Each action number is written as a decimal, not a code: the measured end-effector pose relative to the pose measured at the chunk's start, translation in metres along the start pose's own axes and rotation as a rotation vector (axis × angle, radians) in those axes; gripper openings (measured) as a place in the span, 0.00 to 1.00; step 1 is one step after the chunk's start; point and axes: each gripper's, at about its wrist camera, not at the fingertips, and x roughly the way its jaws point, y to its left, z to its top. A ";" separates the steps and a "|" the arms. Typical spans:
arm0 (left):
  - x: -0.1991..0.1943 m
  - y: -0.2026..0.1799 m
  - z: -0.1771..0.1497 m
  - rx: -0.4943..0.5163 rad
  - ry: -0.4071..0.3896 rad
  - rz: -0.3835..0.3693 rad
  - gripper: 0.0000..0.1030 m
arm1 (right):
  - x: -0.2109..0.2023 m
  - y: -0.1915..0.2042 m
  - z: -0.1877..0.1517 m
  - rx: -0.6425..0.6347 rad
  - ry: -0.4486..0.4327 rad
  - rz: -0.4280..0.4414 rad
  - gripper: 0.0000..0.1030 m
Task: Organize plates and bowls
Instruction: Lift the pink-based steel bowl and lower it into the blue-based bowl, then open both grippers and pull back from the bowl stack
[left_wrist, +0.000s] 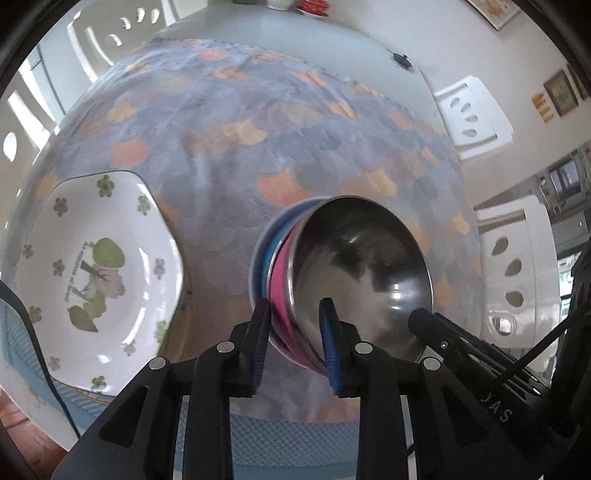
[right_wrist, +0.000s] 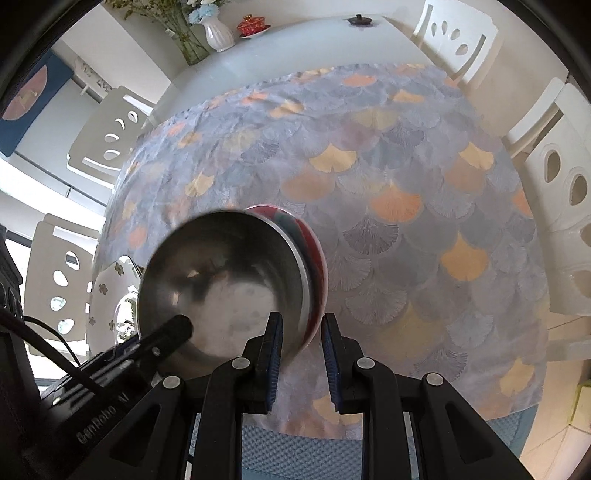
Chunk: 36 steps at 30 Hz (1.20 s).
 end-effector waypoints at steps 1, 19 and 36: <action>-0.001 0.003 0.000 -0.009 -0.003 -0.003 0.23 | 0.001 -0.001 0.000 0.000 0.002 -0.001 0.20; -0.025 0.012 -0.013 -0.028 -0.071 -0.053 0.23 | -0.027 -0.009 0.000 -0.004 -0.061 0.112 0.20; -0.081 0.020 -0.067 -0.082 -0.224 -0.204 0.59 | -0.057 -0.052 -0.007 -0.045 -0.177 0.201 0.53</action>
